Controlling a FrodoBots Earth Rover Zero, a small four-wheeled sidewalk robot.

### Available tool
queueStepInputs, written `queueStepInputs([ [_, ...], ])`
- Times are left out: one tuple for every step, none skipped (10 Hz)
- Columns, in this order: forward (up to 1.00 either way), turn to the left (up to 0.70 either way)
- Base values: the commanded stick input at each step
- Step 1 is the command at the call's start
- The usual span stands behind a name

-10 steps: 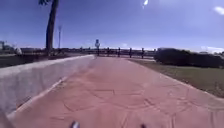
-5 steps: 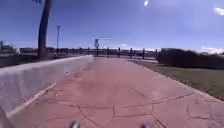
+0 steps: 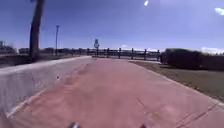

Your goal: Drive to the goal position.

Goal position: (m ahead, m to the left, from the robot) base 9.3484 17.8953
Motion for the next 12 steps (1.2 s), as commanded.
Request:
queueStepInputs([
  [1.00, 0.00],
  [1.00, 0.00],
  [1.00, 0.00],
  [1.00, 0.00],
  [1.00, 0.00],
  [1.00, 0.00],
  [1.00, 0.00],
  [1.00, 0.00],
  [1.00, 0.00],
  [1.00, 0.00],
  [1.00, 0.00],
  [1.00, 0.00],
])
